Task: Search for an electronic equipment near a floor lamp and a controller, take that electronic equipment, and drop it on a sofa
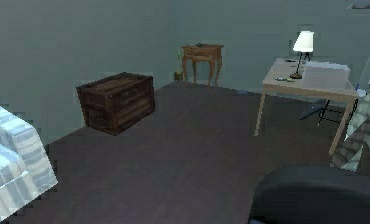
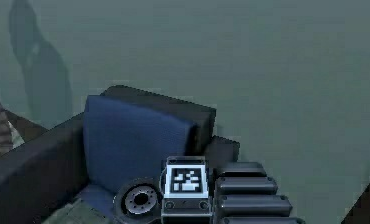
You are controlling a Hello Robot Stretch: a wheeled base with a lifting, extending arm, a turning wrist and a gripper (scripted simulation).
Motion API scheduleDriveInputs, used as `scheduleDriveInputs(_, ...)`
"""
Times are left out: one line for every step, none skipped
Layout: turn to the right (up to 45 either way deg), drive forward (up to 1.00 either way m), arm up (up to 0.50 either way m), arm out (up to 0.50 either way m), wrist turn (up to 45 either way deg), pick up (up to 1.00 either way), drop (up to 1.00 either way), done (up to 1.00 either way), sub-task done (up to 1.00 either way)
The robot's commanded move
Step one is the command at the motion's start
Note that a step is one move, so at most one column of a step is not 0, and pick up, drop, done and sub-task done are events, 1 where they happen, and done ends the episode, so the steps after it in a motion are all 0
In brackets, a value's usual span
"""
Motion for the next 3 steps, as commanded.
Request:
scheduleDriveInputs(33.0, 0.00, 0.00, 0.00, 0.0, 0.00, 0.00, 0.00, 0.00)
scheduleDriveInputs(-12.0, 0.00, 0.00, 0.00, 0.0, 0.00, 0.00, 0.00, 0.00)
scheduleDriveInputs(45.0, 0.00, 0.00, 0.00, 0.0, 0.00, 0.00, 0.00, 0.00)
